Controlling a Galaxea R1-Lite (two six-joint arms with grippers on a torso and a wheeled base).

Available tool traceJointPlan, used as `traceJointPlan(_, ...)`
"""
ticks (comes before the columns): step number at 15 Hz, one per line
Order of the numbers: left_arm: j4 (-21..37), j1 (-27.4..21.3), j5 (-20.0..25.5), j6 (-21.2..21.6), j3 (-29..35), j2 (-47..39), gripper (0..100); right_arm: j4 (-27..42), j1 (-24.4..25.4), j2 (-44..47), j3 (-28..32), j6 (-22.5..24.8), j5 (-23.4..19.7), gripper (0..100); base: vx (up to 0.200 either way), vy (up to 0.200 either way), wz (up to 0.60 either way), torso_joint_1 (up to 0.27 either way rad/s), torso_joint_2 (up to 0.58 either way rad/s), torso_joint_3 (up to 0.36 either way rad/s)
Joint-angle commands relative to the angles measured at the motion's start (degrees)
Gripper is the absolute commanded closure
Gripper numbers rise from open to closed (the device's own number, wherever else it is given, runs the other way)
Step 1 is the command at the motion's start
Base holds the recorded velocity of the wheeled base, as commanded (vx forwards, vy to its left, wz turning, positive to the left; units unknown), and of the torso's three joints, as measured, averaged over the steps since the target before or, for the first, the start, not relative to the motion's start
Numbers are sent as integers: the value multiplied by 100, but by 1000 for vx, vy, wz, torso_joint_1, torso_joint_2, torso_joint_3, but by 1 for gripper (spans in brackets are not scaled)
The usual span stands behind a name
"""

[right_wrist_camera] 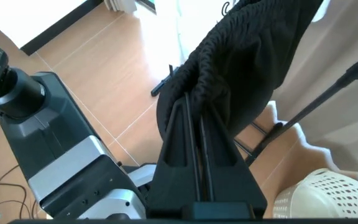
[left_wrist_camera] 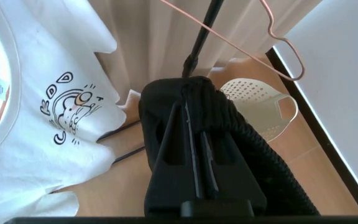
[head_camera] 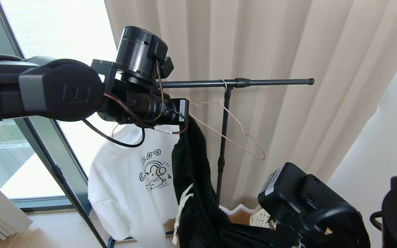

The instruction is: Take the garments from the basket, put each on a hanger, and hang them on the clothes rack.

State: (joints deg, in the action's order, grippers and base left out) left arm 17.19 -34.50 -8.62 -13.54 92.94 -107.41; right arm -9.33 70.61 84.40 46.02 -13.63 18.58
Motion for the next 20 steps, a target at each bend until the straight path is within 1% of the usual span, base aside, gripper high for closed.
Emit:
traceJointPlan(1, 4, -13, 36, -17, 22, -8, 100, -69, 23, 33, -5, -87, -12, 100, 0, 0, 0, 0, 0, 0)
traceJointPlan(3, 13, -13, 44, -8, 14, 10, 100, -69, 23, 7, 4, -158, -144, 100, 0, 0, 0, 0, 0, 0)
traceJointPlan(5, 39, -13, 53, 1, -4, 18, 100, -25, 6, 33, -23, -131, -126, 100, 0, 0, 0, 0, 0, 0)
traceJointPlan(6, 65, -13, 44, 27, -153, 150, 100, 19, -276, 42, -93, -26, -21, 100, 0, 0, 0, 0, 0, 0)
traceJointPlan(7, 83, -13, 44, 106, -303, 352, 100, 19, -548, 42, -216, 238, 41, 100, 0, 0, 0, 0, 0, 0)
traceJointPlan(8, 127, -4, 44, 212, -382, 432, 100, 19, -680, 42, -269, 422, 85, 100, 0, 0, 0, 0, 0, 0)
traceJointPlan(9, 399, 5, 44, 458, -672, 730, 100, -8, -1102, 33, -436, 888, 225, 100, 0, 0, 0, 0, 0, 0)
traceJointPlan(10, 575, 5, 44, 493, -892, 924, 100, 1, -1357, 42, -445, 1064, 313, 100, 0, 0, 0, 0, 0, 0)
traceJointPlan(11, 575, 5, 44, 493, -892, 924, 100, 1, -1357, 42, -445, 1064, 313, 100, 0, 0, 0, 0, 0, 0)
traceJointPlan(12, 848, 5, 36, 642, -1498, 1354, 100, 10, -1735, 121, -383, 1161, 410, 100, 0, 0, 0, 0, 0, 0)
traceJointPlan(13, 918, 13, 44, 730, -1867, 1565, 100, 10, -1981, 297, -260, 1161, 506, 100, 0, 0, 0, 0, 0, 0)
traceJointPlan(14, 918, 5, 44, 739, -2280, 1776, 100, -52, -2271, 675, 4, 1143, 814, 100, 0, 0, 0, 0, 0, 0)
traceJointPlan(15, 909, 5, 44, 739, -2544, 1899, 100, -61, -2341, 833, 144, 1090, 990, 100, 0, 0, 0, 0, 0, 0)
traceJointPlan(16, 909, -13, 53, 739, -3028, 2110, 100, -69, -2367, 956, 285, 1003, 1104, 100, 0, 0, 0, 0, 0, 0)
traceJointPlan(17, 900, -66, 53, 730, -3405, 2268, 100, -61, -2385, 1202, 654, 633, 1157, 100, 0, 0, 0, 0, 0, 0)
traceJointPlan(18, 900, -206, 62, 713, -3731, 2453, 100, -52, -2385, 1351, 909, 440, 1157, 100, 0, 0, 0, 0, 0, 0)
traceJointPlan(19, 900, -417, 141, 625, -4082, 2629, 100, -52, -2385, 1351, 909, 440, 1157, 100, 0, 0, 0, 0, 0, 0)
traceJointPlan(20, 900, -540, 211, 511, -4232, 2708, 100, -34, -2385, 1809, 1515, 264, 1157, 100, 0, 0, 0, 0, 0, 0)
